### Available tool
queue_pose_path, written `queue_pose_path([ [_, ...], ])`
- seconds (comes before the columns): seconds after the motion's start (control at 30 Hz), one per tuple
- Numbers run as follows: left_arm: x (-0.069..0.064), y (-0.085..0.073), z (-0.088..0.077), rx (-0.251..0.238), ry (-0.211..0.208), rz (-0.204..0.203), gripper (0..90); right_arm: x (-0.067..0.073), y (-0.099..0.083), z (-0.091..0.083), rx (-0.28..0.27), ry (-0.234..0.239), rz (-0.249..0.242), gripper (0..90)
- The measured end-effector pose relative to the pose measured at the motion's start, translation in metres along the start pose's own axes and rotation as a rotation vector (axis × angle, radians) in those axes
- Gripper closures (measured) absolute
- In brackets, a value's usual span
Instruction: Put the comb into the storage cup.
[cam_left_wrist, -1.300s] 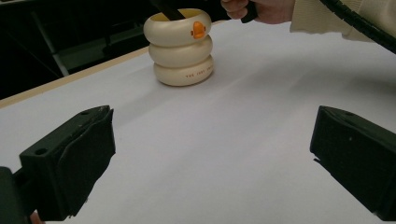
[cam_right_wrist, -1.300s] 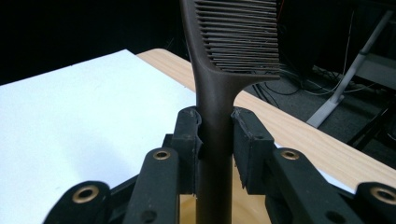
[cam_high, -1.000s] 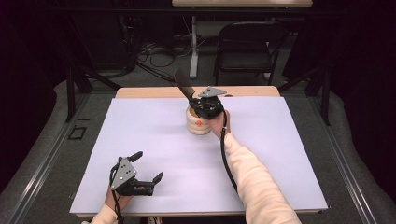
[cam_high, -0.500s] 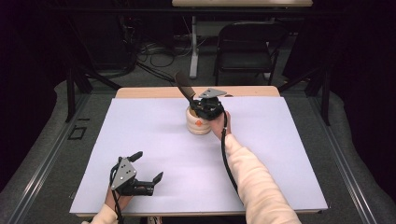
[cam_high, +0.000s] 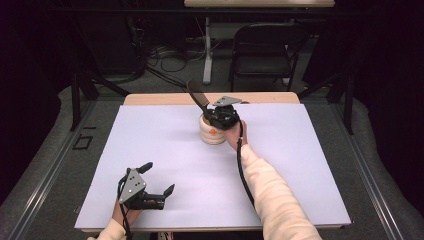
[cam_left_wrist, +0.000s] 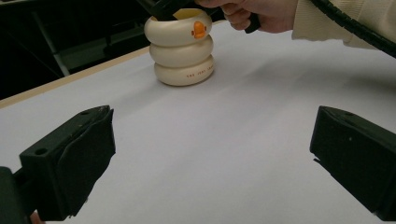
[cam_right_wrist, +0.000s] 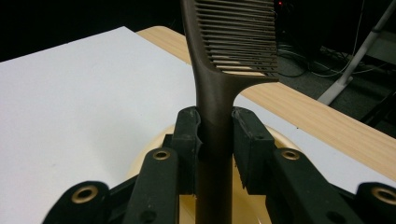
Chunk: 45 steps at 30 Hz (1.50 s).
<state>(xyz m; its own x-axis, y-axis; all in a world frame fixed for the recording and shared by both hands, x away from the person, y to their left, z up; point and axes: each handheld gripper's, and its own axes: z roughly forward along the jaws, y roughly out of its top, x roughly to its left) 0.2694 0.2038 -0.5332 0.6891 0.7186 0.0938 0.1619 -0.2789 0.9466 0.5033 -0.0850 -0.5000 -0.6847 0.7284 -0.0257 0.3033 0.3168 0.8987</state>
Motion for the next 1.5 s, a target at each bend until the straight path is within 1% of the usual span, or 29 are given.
queue_pose_path([
  [0.23, 0.000, 0.000, 0.000, -0.001, 0.000, 0.000, 0.1, -0.001, -0.005, 0.000, 0.009, -0.004, 0.007, 71.4],
  [0.3, 0.000, 0.000, 0.000, -0.001, 0.000, -0.001, 0.1, -0.003, -0.006, -0.001, 0.017, -0.002, 0.016, 67.0],
  [0.33, 0.000, 0.000, 0.000, -0.001, 0.000, 0.001, 0.1, -0.004, -0.007, -0.001, 0.025, -0.001, 0.024, 61.7],
  [0.37, 0.000, 0.000, 0.000, -0.001, 0.000, 0.001, 0.1, -0.004, -0.007, -0.001, 0.025, -0.001, 0.024, 61.7],
  [0.4, 0.000, 0.000, 0.000, -0.001, 0.000, 0.001, 0.1, -0.005, -0.007, -0.002, 0.028, 0.002, 0.028, 59.3],
  [0.43, 0.000, 0.000, 0.000, -0.001, -0.001, -0.001, 0.1, -0.006, -0.006, -0.003, 0.030, 0.002, 0.025, 56.1],
  [0.47, 0.000, 0.000, 0.000, -0.001, 0.000, 0.000, 0.1, -0.006, -0.005, -0.004, 0.035, 0.004, 0.031, 50.6],
  [0.5, 0.000, 0.000, 0.000, -0.001, 0.000, 0.000, 0.1, -0.006, -0.005, -0.005, 0.039, 0.006, 0.032, 49.0],
  [0.63, 0.000, 0.000, 0.000, 0.000, -0.001, 0.001, 0.1, -0.006, -0.003, -0.009, 0.052, 0.014, 0.045, 37.1],
  [0.73, 0.000, 0.000, 0.000, 0.000, 0.000, 0.002, 0.1, -0.007, -0.002, -0.011, 0.056, 0.022, 0.054, 34.9],
  [0.77, 0.000, 0.000, 0.000, 0.000, 0.000, 0.004, 0.1, -0.007, 0.000, -0.015, 0.055, 0.034, 0.063, 30.4],
  [0.83, 0.000, 0.000, 0.000, 0.000, 0.000, 0.004, 0.1, -0.008, 0.001, -0.016, 0.061, 0.035, 0.065, 29.1],
  [0.87, 0.000, 0.000, 0.000, -0.001, 0.000, 0.001, 0.1, -0.007, 0.002, -0.020, 0.070, 0.031, 0.062, 23.9],
  [1.03, 0.000, 0.000, 0.000, 0.000, 0.000, 0.002, 0.1, -0.009, 0.005, -0.028, 0.070, 0.038, 0.068, 21.0],
  [1.13, -0.001, 0.000, 0.000, 0.001, 0.000, 0.000, 0.1, -0.009, 0.008, -0.035, 0.072, 0.048, 0.064, 18.3],
  [1.17, -0.001, 0.000, 0.000, 0.000, 0.000, -0.001, 0.1, -0.009, 0.009, -0.039, 0.076, 0.060, 0.061, 16.7],
  [1.2, -0.001, 0.000, 0.000, 0.000, 0.000, -0.001, 0.1, -0.009, 0.009, -0.039, 0.076, 0.060, 0.061, 16.7],
  [1.27, -0.001, 0.000, 0.000, 0.000, -0.001, 0.000, 0.1, -0.009, 0.010, -0.043, 0.081, 0.065, 0.058, 15.3],
  [1.3, -0.001, 0.000, 0.000, 0.000, 0.000, 0.000, 0.1, -0.009, 0.010, -0.047, 0.084, 0.075, 0.061, 14.7],
  [1.33, 0.000, 0.000, 0.000, -0.001, 0.000, 0.001, 0.1, -0.009, 0.010, -0.048, 0.088, 0.078, 0.054, 14.4],
  [1.5, 0.000, 0.001, 0.001, 0.001, -0.003, 0.003, 0.1, -0.011, 0.009, -0.056, 0.111, 0.100, 0.056, 11.8],
])
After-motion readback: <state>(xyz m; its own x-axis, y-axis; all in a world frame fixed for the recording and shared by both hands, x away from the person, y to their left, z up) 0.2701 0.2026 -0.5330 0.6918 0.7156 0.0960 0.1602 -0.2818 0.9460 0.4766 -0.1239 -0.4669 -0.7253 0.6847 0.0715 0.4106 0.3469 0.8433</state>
